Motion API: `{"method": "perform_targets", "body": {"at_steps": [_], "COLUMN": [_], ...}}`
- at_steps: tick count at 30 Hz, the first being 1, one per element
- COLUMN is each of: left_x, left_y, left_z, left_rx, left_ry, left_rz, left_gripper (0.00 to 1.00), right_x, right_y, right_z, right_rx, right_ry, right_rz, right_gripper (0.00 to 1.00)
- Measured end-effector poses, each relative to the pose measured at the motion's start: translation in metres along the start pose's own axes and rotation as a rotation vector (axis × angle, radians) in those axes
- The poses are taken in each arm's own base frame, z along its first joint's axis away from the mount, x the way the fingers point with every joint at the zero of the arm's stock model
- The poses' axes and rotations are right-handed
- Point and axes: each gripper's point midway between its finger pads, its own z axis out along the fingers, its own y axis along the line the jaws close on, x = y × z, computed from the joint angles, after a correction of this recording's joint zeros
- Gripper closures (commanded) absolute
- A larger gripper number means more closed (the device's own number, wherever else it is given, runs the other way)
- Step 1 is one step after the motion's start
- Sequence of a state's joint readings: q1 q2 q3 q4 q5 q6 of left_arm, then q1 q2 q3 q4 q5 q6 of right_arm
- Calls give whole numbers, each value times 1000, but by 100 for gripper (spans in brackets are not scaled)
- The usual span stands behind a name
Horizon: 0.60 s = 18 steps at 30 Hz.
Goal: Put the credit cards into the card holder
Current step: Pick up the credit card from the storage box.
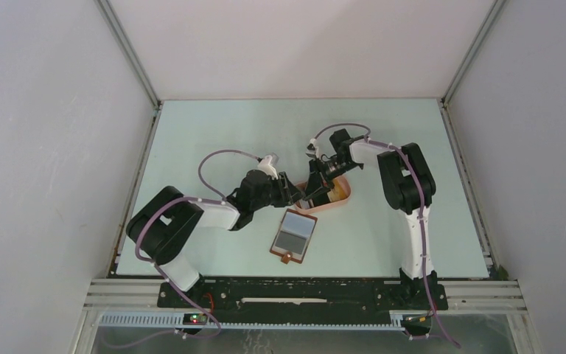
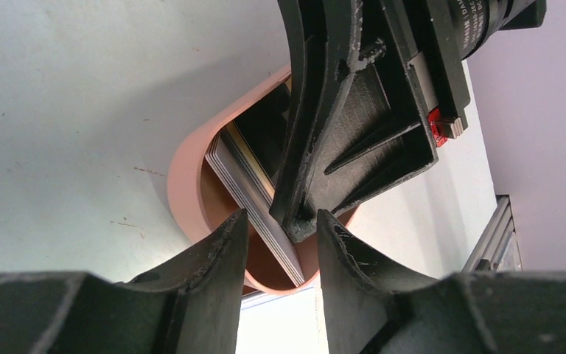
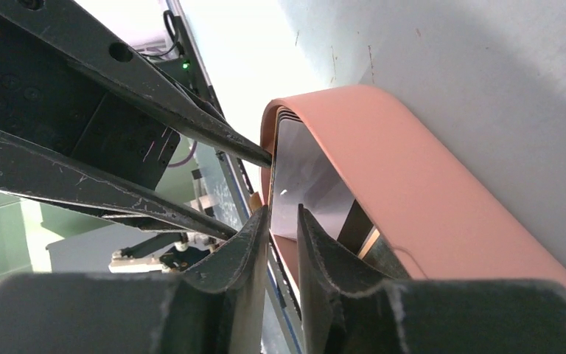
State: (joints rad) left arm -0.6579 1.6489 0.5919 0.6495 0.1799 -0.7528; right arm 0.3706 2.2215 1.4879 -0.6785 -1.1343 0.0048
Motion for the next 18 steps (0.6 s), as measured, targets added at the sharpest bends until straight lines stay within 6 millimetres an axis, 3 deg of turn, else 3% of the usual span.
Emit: {"method": "perform_targets", "body": {"at_steps": [18], "left_x": [-2], "left_y": [-5], "left_z": [10], "left_rx": [24], "left_ry": [18], "left_rz": [-13], "left_gripper": [55], "right_x": [-9], "right_y": [-12], "right_z": [-14], "right_rx": [162], "right_ry": [-35], "right_rz": [-86], "right_gripper": [42]}}
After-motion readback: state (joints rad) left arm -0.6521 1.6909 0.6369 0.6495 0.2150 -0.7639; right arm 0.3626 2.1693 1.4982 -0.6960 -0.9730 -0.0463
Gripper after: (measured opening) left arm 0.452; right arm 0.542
